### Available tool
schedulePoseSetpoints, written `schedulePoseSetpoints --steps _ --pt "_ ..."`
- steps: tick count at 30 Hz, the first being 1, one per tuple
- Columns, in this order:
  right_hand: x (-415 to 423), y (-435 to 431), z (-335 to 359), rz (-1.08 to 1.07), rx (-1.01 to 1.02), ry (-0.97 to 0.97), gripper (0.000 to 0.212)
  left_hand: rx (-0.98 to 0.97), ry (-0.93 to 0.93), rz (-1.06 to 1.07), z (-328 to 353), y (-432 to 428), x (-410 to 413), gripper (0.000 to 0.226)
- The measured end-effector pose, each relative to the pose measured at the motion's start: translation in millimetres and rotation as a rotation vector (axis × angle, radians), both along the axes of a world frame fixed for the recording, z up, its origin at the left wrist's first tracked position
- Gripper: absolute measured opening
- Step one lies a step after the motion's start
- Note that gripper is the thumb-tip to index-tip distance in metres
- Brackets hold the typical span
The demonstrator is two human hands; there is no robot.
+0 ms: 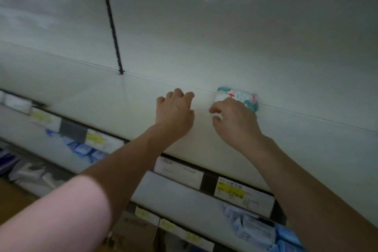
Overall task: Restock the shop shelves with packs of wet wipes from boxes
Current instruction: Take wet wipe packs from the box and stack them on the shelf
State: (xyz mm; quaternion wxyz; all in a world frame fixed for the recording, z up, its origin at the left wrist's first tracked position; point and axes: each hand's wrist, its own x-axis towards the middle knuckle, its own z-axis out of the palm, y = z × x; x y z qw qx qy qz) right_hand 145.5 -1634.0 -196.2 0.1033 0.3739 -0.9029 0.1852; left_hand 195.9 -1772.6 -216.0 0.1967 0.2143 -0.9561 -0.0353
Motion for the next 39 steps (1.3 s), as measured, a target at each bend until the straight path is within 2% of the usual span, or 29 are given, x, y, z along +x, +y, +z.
schedulePoseSetpoints --steps 12,15,18,22,26,39 --pt "155.8 -145.4 24.5 0.465 0.052 -0.026 0.025 0.031 -0.033 0.455 28.0 -95.0 204.2 0.036" --pt "217.2 -189.2 25.6 0.595 0.090 -0.060 0.025 0.036 -0.032 0.572 27.6 -120.1 278.0 0.032" --pt "287.1 -229.1 20.9 0.698 0.088 0.018 0.024 0.058 -0.052 0.674 26.0 -142.3 355.9 0.033" --pt "389.2 -274.4 10.5 0.840 0.110 0.006 0.026 0.076 -0.103 0.842 20.0 -165.1 461.6 0.028" --pt "487.1 -312.9 -0.8 0.960 0.131 -0.008 0.026 0.119 -0.144 0.978 9.6 -180.0 560.1 0.032" --pt "729.7 -367.5 -42.6 1.451 0.288 -0.031 0.023 0.265 -0.219 1.428 -33.9 -184.0 796.6 0.029"
